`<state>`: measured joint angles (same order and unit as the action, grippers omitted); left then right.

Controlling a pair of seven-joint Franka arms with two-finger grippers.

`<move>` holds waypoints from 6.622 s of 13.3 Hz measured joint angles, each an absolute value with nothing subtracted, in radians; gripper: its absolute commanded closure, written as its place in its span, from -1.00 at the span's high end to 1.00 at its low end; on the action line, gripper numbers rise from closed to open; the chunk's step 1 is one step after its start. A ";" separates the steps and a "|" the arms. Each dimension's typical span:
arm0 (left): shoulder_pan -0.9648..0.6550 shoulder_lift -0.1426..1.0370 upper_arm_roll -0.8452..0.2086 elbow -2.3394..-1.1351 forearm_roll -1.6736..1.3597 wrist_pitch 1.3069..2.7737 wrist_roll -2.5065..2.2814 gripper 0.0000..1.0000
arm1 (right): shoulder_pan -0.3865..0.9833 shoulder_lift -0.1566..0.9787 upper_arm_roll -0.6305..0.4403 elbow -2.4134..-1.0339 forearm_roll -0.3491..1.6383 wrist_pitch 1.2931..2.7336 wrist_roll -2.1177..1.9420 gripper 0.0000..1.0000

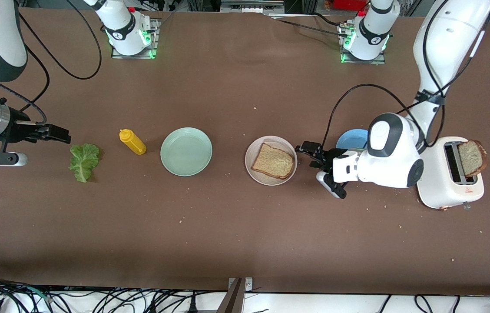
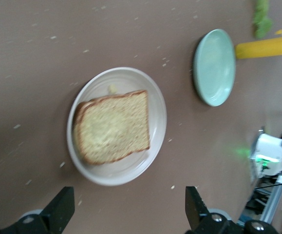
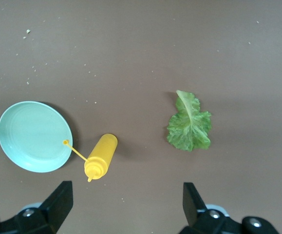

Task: Make sandwich in beige plate with both arms
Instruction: 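Raise the left gripper toward the toaster while the right gripper reaches out, then move the open right gripper around the yellow mustard bottle, then close the right gripper on the mustard bottle and lift it, then carry the mustard bottle with the right gripper over the bread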

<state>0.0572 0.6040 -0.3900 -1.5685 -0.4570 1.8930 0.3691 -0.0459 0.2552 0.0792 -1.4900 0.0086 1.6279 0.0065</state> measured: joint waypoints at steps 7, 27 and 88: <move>0.092 0.403 -0.377 -1.397 -0.117 1.584 0.102 1.00 | -0.049 0.255 0.073 -1.490 0.065 1.626 -0.361 0.99; -0.069 0.008 -0.089 -1.630 -0.022 1.609 0.053 1.00 | -0.066 0.373 -0.207 -1.932 0.800 1.681 -1.918 0.99; -0.072 0.010 -0.080 -1.629 -0.022 1.608 0.053 1.00 | 0.912 0.731 -0.139 -1.355 -0.604 1.952 -0.357 -1.00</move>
